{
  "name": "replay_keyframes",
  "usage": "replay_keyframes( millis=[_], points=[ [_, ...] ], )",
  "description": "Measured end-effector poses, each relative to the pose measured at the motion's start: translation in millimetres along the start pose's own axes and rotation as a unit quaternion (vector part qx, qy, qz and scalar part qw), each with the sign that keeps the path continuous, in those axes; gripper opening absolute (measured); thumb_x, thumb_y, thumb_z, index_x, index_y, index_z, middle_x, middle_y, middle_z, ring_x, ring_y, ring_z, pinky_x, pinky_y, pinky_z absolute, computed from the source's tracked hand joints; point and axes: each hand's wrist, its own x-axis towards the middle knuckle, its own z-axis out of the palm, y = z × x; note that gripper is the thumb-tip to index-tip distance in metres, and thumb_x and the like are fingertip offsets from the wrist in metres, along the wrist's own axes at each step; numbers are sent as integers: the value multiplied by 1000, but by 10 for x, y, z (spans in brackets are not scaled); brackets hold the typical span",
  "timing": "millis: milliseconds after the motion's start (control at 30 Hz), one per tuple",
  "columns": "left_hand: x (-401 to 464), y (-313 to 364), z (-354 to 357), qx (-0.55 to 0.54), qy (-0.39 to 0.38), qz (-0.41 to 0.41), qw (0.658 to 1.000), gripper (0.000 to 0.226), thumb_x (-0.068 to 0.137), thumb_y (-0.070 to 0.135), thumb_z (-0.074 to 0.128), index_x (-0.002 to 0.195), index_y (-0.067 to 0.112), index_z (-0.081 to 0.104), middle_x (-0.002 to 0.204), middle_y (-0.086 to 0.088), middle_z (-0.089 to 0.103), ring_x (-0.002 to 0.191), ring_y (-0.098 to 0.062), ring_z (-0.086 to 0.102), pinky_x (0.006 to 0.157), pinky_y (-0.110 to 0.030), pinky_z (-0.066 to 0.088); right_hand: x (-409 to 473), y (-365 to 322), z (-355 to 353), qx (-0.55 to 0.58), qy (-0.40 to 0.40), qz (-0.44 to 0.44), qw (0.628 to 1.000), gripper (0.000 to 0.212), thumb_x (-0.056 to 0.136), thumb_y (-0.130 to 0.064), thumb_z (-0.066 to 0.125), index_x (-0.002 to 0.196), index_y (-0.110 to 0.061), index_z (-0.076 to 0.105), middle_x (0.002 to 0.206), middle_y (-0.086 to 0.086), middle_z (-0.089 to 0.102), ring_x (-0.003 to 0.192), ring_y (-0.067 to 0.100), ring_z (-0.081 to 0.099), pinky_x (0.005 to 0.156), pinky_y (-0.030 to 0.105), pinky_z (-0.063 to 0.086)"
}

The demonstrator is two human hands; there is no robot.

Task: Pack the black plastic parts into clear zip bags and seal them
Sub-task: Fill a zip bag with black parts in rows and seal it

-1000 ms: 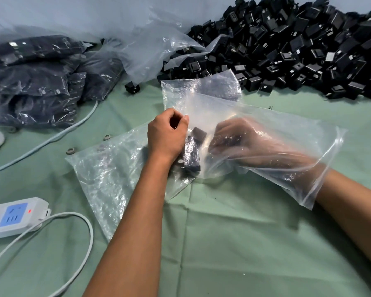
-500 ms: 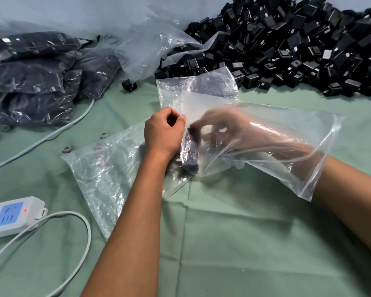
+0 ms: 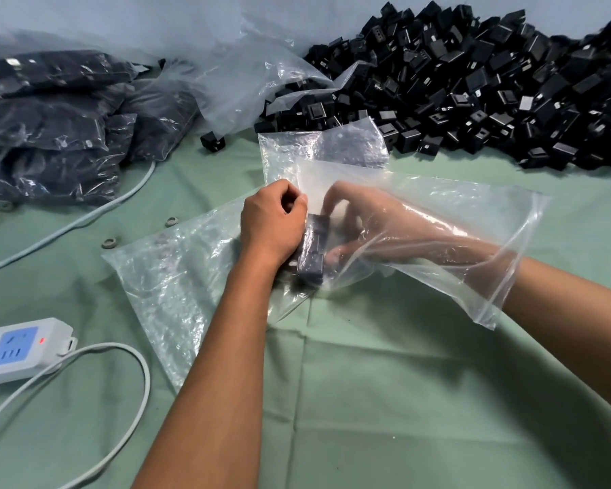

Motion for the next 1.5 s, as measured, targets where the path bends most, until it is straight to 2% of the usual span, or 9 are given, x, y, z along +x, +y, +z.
replay_keyframes(
  millis=[267, 367, 533, 700, 800, 867, 967, 1133, 1500],
  points=[
    [8, -13, -11, -3, -2, -10, 1000, 15, 92, 25, 67, 78, 18, 67, 71, 9, 65, 75, -19, 62, 74, -32, 50, 75, -173, 40, -141, -4, -25, 990, 75, 66, -44, 95, 132, -28, 63, 111, -15, 56, 88, -10, 58, 70, 14, 52],
    [6, -2, -19, -3, -6, -13, 1000, 14, 92, 25, 67, 79, 19, 68, 73, 8, 67, 76, -19, 63, 75, -33, 52, -19, -178, 90, 17, -21, 20, 999, 80, 56, -33, 102, 127, -29, 66, 114, -16, 55, 92, -1, 65, 69, 19, 60],
    [-2, 19, -17, -2, -2, -21, 1000, 13, 91, 23, 68, 79, 17, 68, 72, 8, 66, 76, -21, 63, 76, -34, 52, -82, -177, 285, 297, -27, 47, 953, 72, 59, 4, 99, 124, -6, 68, 122, 0, 49, 104, 29, 69, 65, 63, 61],
    [6, 29, -21, -1, -7, -32, 999, 17, 94, 27, 66, 83, 15, 69, 77, 3, 68, 82, -24, 64, 77, -34, 50, 143, -216, 176, -221, -34, 19, 975, 94, 72, -51, 89, 150, -18, 47, 142, 10, 44, 120, 22, 56, 98, 43, 52],
    [-1, 56, 2, 15, -6, -43, 999, 23, 98, 32, 61, 83, 14, 64, 79, 1, 66, 82, -27, 61, 73, -33, 44, 37, -158, 279, -10, 8, -18, 1000, 79, 64, -26, 100, 133, -16, 63, 121, 3, 46, 96, -8, 57, 79, 20, 58],
    [-23, 75, 15, 39, 0, -31, 999, 22, 99, 31, 59, 86, 14, 62, 82, -2, 66, 82, -28, 58, 72, -34, 42, -58, -114, 269, 116, -7, -12, 993, 80, 58, -8, 101, 130, -13, 66, 119, 2, 48, 89, 0, 65, 68, 37, 65],
    [-44, 87, 17, 51, 0, -20, 998, 18, 99, 26, 58, 87, 13, 63, 85, -6, 69, 83, -29, 59, 75, -38, 46, -16, -12, 78, 67, -4, 37, 997, 85, 68, -11, 94, 143, -20, 54, 121, -4, 61, 81, 1, 70, 65, 20, 60],
    [-52, 95, 12, 51, -6, -28, 998, 16, 96, 25, 60, 83, 17, 63, 81, 1, 66, 81, -25, 60, 73, -33, 44, 70, 112, 36, 69, 78, -18, 994, 22, 100, -3, 60, 116, 11, 65, 106, 32, 67, 77, 24, 66, 70, 27, 58],
    [-68, 163, 28, 89, -19, -26, 995, 17, 96, 27, 58, 88, 14, 66, 85, -4, 69, 82, -27, 60, 74, -35, 48, 239, 416, 13, -67, 30, -70, 995, 29, 96, -31, 76, 124, -27, 68, 109, -15, 71, 88, 9, 75, 68, 20, 59]
  ],
)
